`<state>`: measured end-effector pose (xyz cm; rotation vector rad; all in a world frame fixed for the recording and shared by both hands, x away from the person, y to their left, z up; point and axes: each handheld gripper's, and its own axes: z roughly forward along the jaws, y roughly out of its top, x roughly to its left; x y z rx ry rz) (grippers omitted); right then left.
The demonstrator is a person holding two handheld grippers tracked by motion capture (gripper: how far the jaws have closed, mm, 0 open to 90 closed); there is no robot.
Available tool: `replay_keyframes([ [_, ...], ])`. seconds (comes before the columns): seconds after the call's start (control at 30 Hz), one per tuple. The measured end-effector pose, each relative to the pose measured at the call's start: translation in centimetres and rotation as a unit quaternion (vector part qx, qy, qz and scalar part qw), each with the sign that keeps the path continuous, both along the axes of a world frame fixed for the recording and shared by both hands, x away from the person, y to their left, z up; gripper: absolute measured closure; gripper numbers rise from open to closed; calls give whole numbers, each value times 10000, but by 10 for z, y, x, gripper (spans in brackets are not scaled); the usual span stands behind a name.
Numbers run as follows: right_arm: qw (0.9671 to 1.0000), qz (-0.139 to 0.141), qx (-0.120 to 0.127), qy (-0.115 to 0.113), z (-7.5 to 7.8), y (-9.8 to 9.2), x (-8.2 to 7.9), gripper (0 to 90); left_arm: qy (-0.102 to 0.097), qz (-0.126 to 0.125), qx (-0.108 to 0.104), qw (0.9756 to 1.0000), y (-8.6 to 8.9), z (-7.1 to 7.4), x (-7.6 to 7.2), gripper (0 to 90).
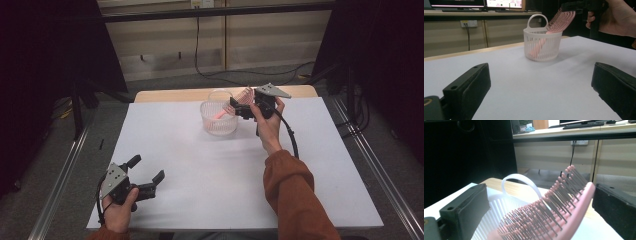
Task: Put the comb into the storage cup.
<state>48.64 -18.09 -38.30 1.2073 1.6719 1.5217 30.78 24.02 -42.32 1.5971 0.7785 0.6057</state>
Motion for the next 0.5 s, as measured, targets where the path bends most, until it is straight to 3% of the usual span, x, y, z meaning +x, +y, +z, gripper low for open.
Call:
replay_keyframes([
  [0.23,10000,43,-61,-66,4,-1,-6,0,24,163,-59,9998,3,0,-2,24],
  [0.5,9999,-37,-56,-120,6,-7,-17,0,-28,178,-28,9998,6,2,-6,24],
])
